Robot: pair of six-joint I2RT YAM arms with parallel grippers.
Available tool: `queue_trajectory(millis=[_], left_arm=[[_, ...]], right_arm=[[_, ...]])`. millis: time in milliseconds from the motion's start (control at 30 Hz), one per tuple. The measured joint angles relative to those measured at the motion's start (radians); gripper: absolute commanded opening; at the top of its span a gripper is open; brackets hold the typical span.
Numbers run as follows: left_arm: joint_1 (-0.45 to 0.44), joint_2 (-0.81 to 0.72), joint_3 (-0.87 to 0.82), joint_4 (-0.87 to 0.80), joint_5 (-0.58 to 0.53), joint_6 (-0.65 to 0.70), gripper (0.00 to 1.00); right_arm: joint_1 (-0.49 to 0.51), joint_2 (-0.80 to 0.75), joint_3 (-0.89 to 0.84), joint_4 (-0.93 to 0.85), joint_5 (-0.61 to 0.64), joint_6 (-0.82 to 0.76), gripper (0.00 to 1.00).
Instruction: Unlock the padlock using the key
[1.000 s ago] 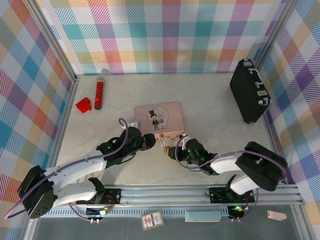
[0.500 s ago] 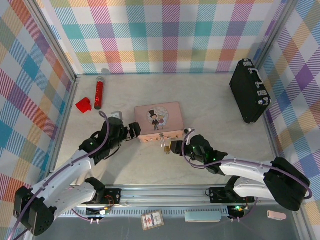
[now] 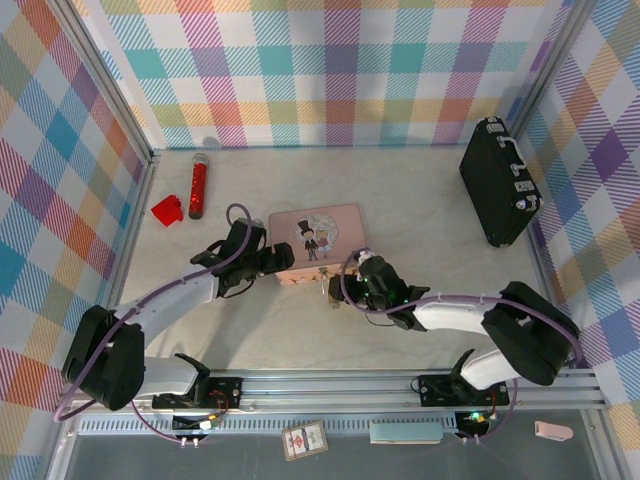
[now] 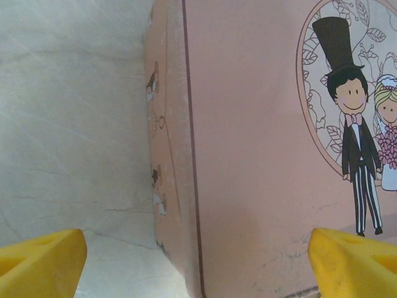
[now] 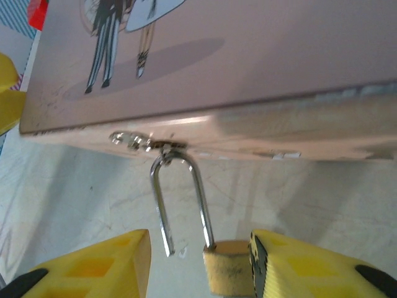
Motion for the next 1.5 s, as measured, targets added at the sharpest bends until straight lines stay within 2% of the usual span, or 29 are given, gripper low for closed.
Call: queue_trajectory(millis=[133,333,567,1200,1367,1500], left_arm=[[0.0,0.032,0.0,0.023,0.025,-0.006,0.86],[-0.001,0.064,-0.001,0.047,0.045,-0.039,0.83],[-0.01,0.039,-0.046,0.093,0.043,-0.082,0.83],[-0.037,0.012,-0.088,0.131,0.028,-0.128,0.83],[-0.048,0.009,-0.093,0.135,0.01,-0.145,0.83],[-0.063,0.009,-0.097,0.149,-0.003,-0.161,0.82]], right_arm=[[-0.037,0.075,0.035,0.004,-0.054,-0.006,0.42],[-0.039,0.143,0.071,0.026,-0.091,-0.027,0.41],[-0.039,0.187,0.072,0.09,-0.114,-0.032,0.32],[-0.027,0.233,0.076,0.194,-0.15,-0.021,0.14],[-0.016,0.233,0.027,0.29,-0.131,0.016,0.07],[-0.011,0.233,0.011,0.327,-0.116,0.044,0.06]])
